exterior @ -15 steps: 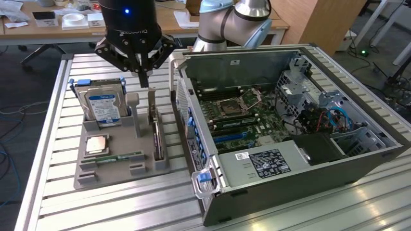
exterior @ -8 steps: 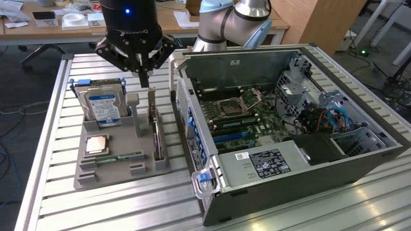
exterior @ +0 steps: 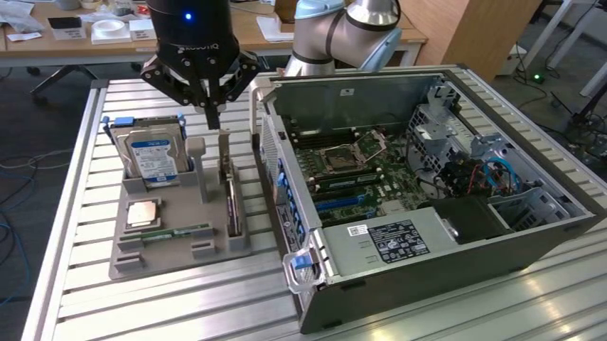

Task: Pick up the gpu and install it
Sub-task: 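Pick up the gpu and move the gpu toward the slot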

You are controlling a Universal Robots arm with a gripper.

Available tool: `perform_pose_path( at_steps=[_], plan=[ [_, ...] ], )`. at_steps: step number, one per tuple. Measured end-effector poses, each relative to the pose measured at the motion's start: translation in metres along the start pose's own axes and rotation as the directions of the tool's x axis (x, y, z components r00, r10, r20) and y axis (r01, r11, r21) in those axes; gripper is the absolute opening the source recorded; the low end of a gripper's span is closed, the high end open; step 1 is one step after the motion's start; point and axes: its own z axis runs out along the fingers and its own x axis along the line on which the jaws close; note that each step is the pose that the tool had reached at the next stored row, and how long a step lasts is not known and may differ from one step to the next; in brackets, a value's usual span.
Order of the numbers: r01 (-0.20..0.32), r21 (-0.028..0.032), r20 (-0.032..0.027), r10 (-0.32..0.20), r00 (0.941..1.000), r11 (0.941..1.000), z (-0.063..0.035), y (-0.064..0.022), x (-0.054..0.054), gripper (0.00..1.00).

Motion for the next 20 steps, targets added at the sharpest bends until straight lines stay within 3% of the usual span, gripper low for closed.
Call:
perform_pose_path(
  at_steps=[4,6,8,11,20],
  plan=[
    [0.000,0.0000,0.0000,0.000,1.0000,1.0000,0.0000,0.0000,0.000,0.17],
    [0.000,0.0000,0.0000,0.000,1.0000,1.0000,0.0000,0.0000,0.000,0.29],
    [0.000,0.0000,0.0000,0.000,1.0000,1.0000,0.0000,0.0000,0.000,0.29],
    [0.000,0.0000,0.0000,0.000,1.0000,1.0000,0.0000,0.0000,0.000,0.42],
    [-0.001,0.0000,0.0001,0.001,1.0000,1.0000,0.0133,-0.0006,0.001,0.42]
  ],
)
